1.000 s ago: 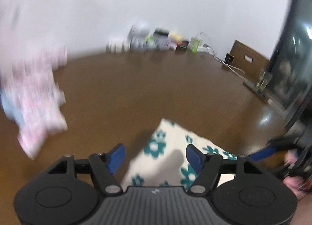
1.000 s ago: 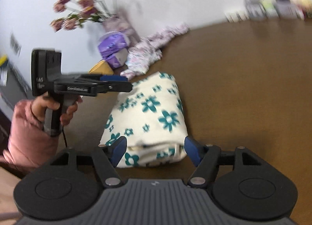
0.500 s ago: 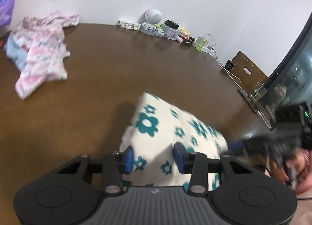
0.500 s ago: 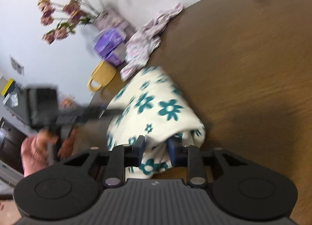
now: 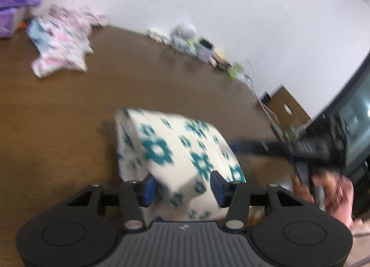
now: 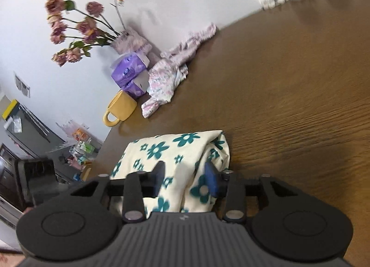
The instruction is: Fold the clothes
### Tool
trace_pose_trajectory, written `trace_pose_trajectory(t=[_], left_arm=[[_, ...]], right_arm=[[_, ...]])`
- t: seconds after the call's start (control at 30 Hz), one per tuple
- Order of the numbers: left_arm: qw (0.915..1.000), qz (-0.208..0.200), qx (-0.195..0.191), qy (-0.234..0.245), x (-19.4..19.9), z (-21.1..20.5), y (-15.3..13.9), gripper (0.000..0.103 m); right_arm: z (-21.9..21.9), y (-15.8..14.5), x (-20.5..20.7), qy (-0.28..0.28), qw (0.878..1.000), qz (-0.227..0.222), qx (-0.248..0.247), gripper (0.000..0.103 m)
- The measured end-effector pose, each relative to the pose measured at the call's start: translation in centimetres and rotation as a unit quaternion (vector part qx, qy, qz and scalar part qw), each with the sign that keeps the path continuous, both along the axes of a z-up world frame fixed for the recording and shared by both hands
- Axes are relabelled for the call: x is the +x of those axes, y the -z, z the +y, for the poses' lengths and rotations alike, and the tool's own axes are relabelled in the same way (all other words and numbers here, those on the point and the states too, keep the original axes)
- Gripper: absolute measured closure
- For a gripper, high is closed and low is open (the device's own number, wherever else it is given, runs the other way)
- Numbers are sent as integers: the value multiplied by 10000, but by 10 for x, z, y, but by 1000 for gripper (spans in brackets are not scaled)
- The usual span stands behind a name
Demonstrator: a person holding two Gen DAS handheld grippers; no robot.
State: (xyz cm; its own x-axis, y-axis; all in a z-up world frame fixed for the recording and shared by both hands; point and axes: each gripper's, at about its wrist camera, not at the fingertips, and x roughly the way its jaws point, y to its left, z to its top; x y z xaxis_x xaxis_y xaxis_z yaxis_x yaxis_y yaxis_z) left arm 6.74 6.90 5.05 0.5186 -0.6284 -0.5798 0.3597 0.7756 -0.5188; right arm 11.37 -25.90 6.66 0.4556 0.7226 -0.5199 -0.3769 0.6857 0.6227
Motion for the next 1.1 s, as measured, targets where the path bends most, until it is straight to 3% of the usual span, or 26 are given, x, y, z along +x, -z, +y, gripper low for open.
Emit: trace_pose_trajectory(t=[0.17, 0.2, 0.23, 0.33, 0.53, 0.67, 0.73, 0.8, 0.83, 1.1], left_arm=[[9996, -16, -44, -261, 11, 5, 0, 55], [9997, 9, -35, -239, 13, 3, 2, 62], [9998, 33, -25, -216, 16, 0, 4, 71], [9998, 74, -53, -199, 16, 1, 10, 72], [9997, 140, -130, -175, 17, 3, 20, 72], [9997, 90, -167, -168, 14, 7, 15, 72], [9997, 82, -171, -171, 13, 8, 14, 72], [9996, 106, -183, -163, 12, 8, 15, 72], [9996, 118, -189, -159, 12, 8, 16, 72], [9994, 169, -232, -172, 9, 11, 21, 72]], right_arm=[[14, 8, -4, -109, 9999, 4, 25, 61], [17, 9, -5, -131, 9999, 4, 30, 64], [19, 11, -6, -152, 9999, 5, 35, 75], [28, 16, -8, -218, 9998, 7, 50, 85], [28, 29, -4, -222, 9988, 232, 358, 85], [14, 24, -7, -62, 9987, 212, 461, 73], [8, 18, -8, 9, 9987, 124, 497, 72], [8, 19, -4, 3, 9982, 183, 570, 75], [10, 23, -1, -28, 9979, 280, 579, 85], [17, 47, 9, -73, 9923, 738, 995, 87]])
